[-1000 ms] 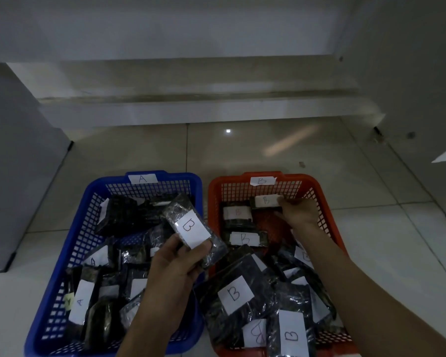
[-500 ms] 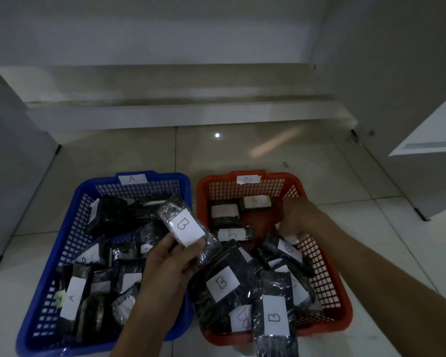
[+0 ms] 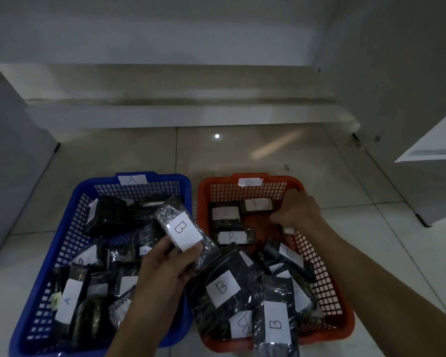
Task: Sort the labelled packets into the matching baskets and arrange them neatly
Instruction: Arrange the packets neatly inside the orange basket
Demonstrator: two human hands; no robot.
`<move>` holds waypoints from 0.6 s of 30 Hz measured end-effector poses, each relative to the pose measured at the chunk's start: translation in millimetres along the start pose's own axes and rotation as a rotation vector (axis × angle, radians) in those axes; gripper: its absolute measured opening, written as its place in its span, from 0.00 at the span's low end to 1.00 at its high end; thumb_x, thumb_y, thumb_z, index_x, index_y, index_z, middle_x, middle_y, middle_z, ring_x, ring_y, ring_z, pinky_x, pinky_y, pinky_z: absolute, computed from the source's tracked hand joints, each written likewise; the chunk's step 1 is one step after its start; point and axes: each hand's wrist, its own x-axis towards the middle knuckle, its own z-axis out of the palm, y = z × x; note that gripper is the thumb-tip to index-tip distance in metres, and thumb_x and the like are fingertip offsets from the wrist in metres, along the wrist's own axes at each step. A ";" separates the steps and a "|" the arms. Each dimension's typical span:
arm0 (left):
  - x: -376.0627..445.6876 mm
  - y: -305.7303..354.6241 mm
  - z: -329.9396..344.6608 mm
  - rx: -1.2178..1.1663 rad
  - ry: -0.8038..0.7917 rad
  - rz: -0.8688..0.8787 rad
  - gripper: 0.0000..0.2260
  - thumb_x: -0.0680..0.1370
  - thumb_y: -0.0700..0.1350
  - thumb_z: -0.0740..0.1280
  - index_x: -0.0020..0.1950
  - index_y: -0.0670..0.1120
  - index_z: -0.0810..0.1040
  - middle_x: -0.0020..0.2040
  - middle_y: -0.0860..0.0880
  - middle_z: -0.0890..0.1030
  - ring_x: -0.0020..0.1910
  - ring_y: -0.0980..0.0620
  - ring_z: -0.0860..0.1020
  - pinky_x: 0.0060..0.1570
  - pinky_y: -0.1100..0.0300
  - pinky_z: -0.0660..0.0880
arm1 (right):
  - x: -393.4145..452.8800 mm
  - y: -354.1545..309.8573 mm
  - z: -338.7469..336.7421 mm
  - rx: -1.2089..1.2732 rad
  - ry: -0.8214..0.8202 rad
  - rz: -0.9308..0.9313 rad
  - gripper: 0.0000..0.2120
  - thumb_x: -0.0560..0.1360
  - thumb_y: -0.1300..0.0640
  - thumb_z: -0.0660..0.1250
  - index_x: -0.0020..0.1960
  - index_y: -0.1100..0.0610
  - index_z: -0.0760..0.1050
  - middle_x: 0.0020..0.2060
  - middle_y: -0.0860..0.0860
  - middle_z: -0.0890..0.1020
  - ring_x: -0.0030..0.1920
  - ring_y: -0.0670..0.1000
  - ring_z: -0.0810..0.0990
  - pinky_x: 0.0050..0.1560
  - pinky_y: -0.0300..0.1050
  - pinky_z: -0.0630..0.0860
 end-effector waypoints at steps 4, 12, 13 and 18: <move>7.6 -3.4 3.3 -0.012 -0.018 -0.014 0.17 0.74 0.33 0.68 0.62 0.43 0.79 0.54 0.44 0.85 0.54 0.45 0.83 0.52 0.53 0.76 | 9.0 -6.2 -5.4 0.092 0.058 -0.127 0.16 0.64 0.49 0.78 0.45 0.52 0.76 0.41 0.48 0.81 0.40 0.47 0.79 0.42 0.42 0.78; 7.0 -6.0 2.1 -0.005 -0.007 -0.011 0.18 0.72 0.34 0.69 0.62 0.44 0.79 0.55 0.44 0.85 0.54 0.46 0.83 0.52 0.52 0.76 | 10.2 2.8 20.3 0.076 -0.038 -0.526 0.27 0.62 0.51 0.79 0.57 0.47 0.71 0.53 0.48 0.79 0.51 0.50 0.79 0.51 0.49 0.81; 6.7 -6.0 1.5 0.003 -0.006 -0.011 0.17 0.73 0.34 0.69 0.62 0.44 0.79 0.55 0.44 0.85 0.54 0.46 0.84 0.52 0.53 0.76 | 11.3 3.4 22.1 0.098 -0.032 -0.554 0.25 0.63 0.53 0.79 0.56 0.48 0.72 0.52 0.47 0.79 0.52 0.49 0.79 0.51 0.47 0.80; 5.1 -3.8 4.4 0.012 -0.022 -0.019 0.16 0.74 0.33 0.68 0.61 0.44 0.79 0.54 0.44 0.85 0.53 0.47 0.84 0.51 0.54 0.76 | 15.4 6.1 38.4 0.051 -0.017 -0.662 0.18 0.69 0.56 0.78 0.58 0.53 0.81 0.56 0.49 0.81 0.56 0.49 0.78 0.55 0.40 0.73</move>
